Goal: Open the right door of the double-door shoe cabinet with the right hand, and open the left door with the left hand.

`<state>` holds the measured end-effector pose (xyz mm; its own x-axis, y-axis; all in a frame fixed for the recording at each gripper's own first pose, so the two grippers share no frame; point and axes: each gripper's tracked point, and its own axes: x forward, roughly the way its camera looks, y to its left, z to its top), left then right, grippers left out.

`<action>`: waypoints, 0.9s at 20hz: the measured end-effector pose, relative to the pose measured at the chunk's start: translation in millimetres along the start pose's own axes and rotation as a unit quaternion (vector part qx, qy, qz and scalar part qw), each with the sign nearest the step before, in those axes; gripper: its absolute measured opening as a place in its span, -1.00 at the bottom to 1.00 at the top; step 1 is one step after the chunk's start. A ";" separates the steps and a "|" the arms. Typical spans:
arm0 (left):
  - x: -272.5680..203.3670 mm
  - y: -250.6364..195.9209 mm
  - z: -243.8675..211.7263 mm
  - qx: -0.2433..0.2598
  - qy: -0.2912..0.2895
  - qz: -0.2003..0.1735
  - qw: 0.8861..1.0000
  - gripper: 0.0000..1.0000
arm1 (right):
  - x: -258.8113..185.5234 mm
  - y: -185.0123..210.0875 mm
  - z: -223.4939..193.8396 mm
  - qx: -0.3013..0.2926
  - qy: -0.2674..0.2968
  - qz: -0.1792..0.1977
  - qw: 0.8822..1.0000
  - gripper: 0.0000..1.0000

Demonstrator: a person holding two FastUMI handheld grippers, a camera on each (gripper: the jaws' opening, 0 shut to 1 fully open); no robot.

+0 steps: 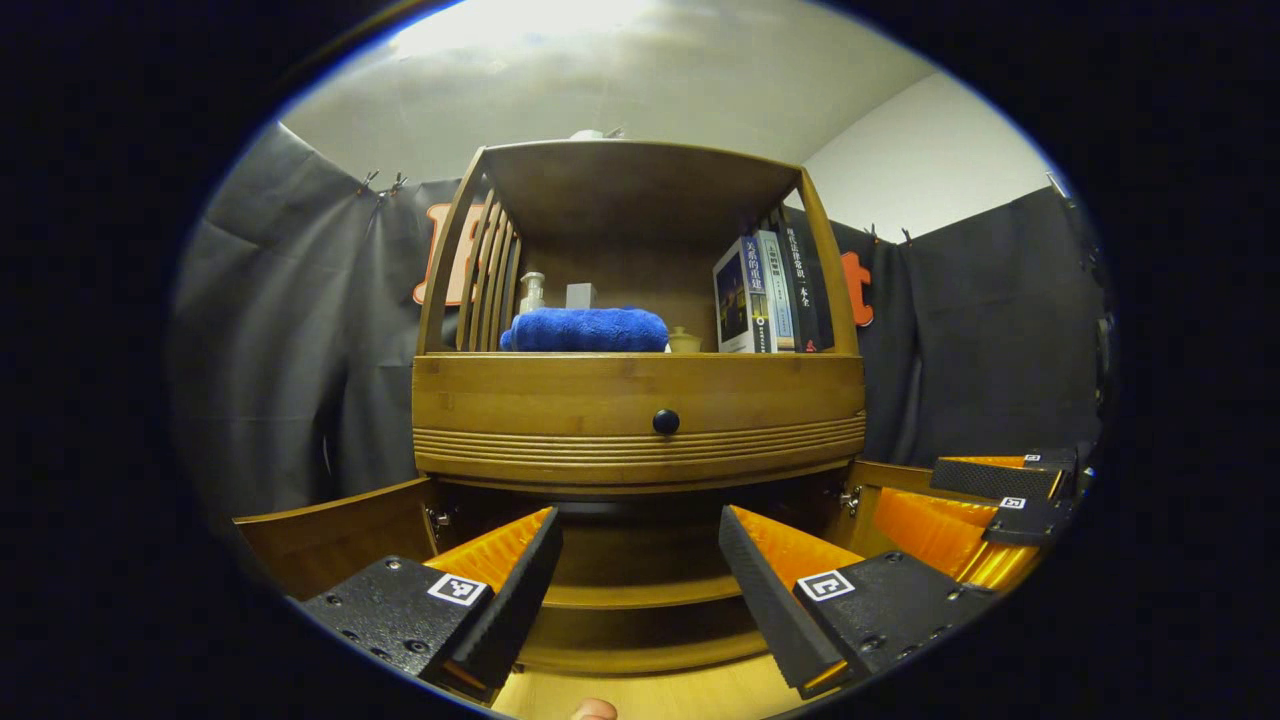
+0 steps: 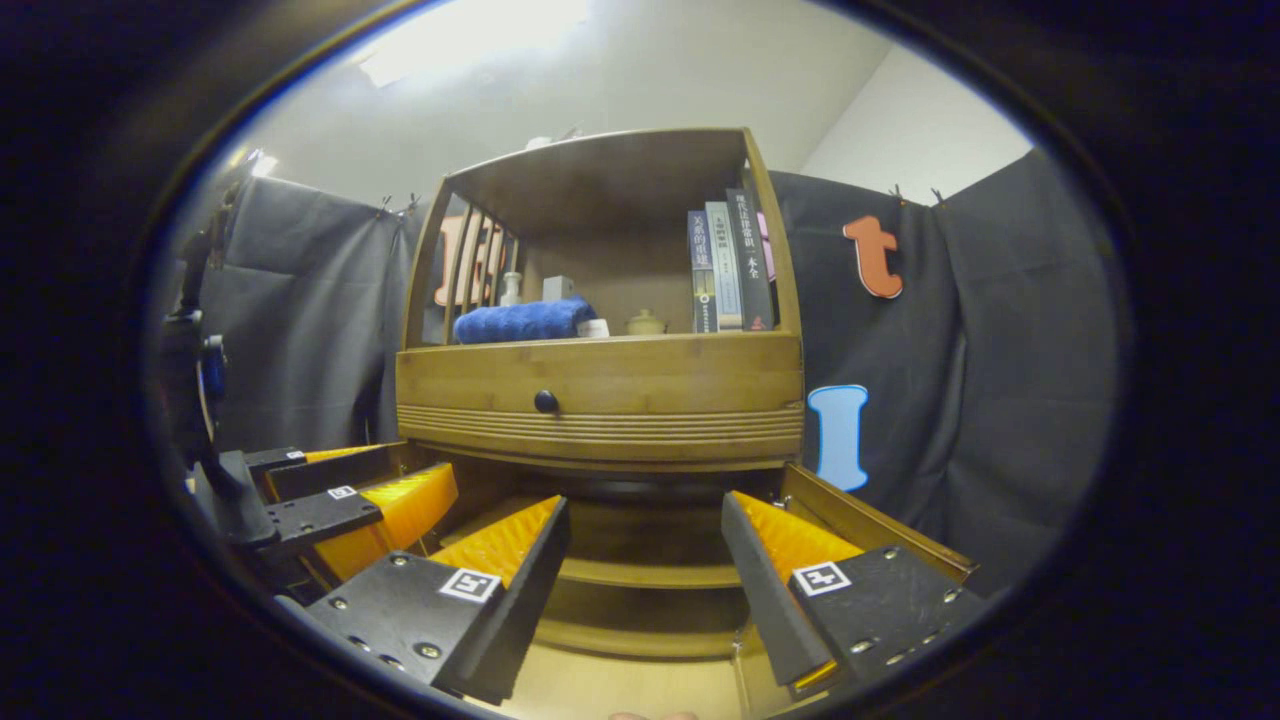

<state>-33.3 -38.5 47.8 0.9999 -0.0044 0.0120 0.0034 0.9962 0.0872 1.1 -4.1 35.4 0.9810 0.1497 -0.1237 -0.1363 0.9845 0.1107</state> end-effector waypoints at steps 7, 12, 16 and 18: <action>13.0 -16.5 -0.7 -0.012 0.000 -0.022 1.000 0.90 | -11.8 -17.9 -5.6 0.001 0.007 -0.024 1.000 0.82; 18.0 -28.3 -4.2 -0.011 0.001 -0.037 0.999 0.92 | -13.2 -23.1 -2.8 0.003 0.004 -0.031 1.000 0.82; 20.8 -30.8 -7.8 -0.014 0.005 -0.040 0.999 0.90 | -15.3 -27.3 -5.4 0.000 0.006 -0.038 0.999 0.82; 21.5 -29.8 -8.5 -0.015 0.005 -0.039 0.999 0.92 | -17.0 -30.0 -6.6 0.001 0.006 -0.040 0.999 0.82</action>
<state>-11.8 -67.6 37.0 0.9967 -0.0806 -0.0037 0.0806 0.9951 0.0578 -12.4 -35.6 27.6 0.9869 0.0709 -0.1450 -0.0563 0.9931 0.1024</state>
